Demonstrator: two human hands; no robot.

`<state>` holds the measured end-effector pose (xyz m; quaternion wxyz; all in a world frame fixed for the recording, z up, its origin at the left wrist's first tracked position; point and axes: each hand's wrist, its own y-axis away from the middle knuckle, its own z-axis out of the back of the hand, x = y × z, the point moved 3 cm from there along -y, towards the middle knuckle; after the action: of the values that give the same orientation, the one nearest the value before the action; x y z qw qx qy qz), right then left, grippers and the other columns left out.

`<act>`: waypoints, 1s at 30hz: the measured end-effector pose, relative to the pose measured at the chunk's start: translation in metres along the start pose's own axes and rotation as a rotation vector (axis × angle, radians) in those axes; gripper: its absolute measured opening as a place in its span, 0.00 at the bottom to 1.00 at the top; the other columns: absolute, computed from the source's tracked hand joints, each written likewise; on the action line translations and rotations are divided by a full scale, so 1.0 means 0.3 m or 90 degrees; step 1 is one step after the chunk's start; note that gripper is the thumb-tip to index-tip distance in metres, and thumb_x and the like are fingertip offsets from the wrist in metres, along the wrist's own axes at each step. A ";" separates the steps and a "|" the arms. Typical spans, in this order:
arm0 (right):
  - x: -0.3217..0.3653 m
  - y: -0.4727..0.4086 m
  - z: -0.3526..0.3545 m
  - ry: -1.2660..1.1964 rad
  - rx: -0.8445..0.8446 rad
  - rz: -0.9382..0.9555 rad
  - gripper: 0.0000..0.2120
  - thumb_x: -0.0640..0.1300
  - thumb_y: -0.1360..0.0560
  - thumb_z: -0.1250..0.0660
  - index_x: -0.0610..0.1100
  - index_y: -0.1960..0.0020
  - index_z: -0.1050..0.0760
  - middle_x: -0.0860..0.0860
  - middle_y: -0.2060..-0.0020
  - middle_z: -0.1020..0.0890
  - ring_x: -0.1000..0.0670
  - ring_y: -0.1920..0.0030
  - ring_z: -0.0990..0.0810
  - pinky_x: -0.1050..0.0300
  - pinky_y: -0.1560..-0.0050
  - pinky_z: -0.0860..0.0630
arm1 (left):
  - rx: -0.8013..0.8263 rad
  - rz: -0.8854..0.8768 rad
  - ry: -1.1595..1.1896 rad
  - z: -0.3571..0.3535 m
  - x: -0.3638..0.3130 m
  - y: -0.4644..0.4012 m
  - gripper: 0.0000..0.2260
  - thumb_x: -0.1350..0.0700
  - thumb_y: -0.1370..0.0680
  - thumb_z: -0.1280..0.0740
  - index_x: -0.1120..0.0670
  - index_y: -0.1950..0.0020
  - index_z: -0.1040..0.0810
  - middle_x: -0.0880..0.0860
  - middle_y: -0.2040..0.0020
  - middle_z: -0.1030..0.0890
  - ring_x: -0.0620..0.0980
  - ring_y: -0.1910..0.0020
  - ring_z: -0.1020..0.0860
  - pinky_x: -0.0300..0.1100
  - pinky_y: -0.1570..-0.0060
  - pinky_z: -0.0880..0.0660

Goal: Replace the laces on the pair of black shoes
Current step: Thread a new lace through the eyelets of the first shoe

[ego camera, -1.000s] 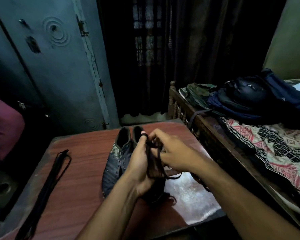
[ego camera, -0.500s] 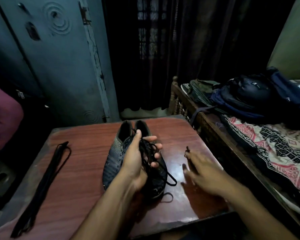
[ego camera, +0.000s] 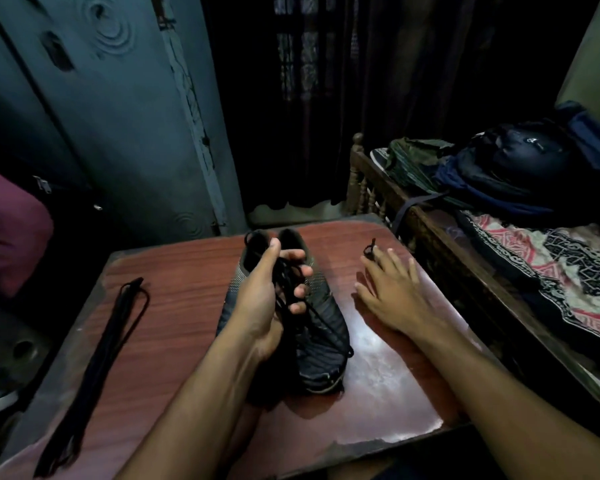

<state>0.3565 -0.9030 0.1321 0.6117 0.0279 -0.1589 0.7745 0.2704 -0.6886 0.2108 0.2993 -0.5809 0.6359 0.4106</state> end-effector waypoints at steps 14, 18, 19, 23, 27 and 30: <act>0.326 0.266 0.112 -0.245 0.020 0.218 0.11 0.56 0.24 0.31 0.55 0.44 0.22 0.60 0.48 0.23 0.56 0.44 0.26 0.56 0.43 0.27 | 0.227 -0.284 -0.805 0.093 -0.269 0.113 0.18 0.44 0.14 0.47 0.44 0.36 0.19 0.44 0.43 0.17 0.41 0.44 0.19 0.44 0.45 0.22; 0.326 0.240 0.127 -0.251 0.017 0.191 0.04 0.46 0.22 0.29 0.53 0.54 0.22 0.58 0.54 0.23 0.55 0.51 0.25 0.55 0.49 0.25 | 0.124 -0.346 -0.813 0.145 -0.356 0.135 0.14 0.47 0.13 0.44 0.47 0.43 0.18 0.44 0.61 0.20 0.44 0.65 0.22 0.47 0.62 0.25; 0.325 0.237 0.133 -0.248 0.024 0.185 0.04 0.46 0.22 0.29 0.54 0.54 0.23 0.58 0.55 0.23 0.56 0.51 0.25 0.55 0.49 0.25 | 0.107 -0.357 -0.822 0.160 -0.368 0.142 0.14 0.45 0.14 0.44 0.45 0.45 0.19 0.43 0.64 0.22 0.43 0.66 0.24 0.48 0.62 0.26; 0.356 0.249 0.149 -0.213 0.028 0.212 0.06 0.48 0.22 0.29 0.53 0.46 0.21 0.61 0.54 0.26 0.55 0.49 0.25 0.59 0.49 0.28 | 0.057 -0.325 -0.927 0.223 -0.368 0.181 0.12 0.41 0.24 0.41 0.41 0.47 0.23 0.44 0.63 0.23 0.44 0.64 0.26 0.53 0.57 0.27; 0.391 0.250 0.145 -0.120 0.072 0.252 0.16 0.54 0.21 0.31 0.53 0.35 0.25 0.58 0.46 0.27 0.52 0.41 0.29 0.56 0.40 0.29 | 0.058 -0.282 -0.854 0.283 -0.343 0.224 0.11 0.51 0.26 0.44 0.42 0.48 0.26 0.53 0.64 0.23 0.54 0.62 0.25 0.58 0.55 0.27; 0.401 0.245 0.137 -0.096 0.085 0.252 0.09 0.50 0.21 0.32 0.51 0.42 0.22 0.57 0.49 0.28 0.52 0.43 0.29 0.56 0.42 0.28 | 0.035 -0.259 -0.889 0.330 -0.315 0.244 0.10 0.54 0.24 0.45 0.41 0.48 0.28 0.48 0.63 0.22 0.52 0.61 0.23 0.57 0.55 0.24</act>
<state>0.2500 -0.8165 0.1842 0.4311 0.0948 -0.1549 0.8838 0.2027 -0.5569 0.2566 0.7202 -0.2827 0.1858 0.6057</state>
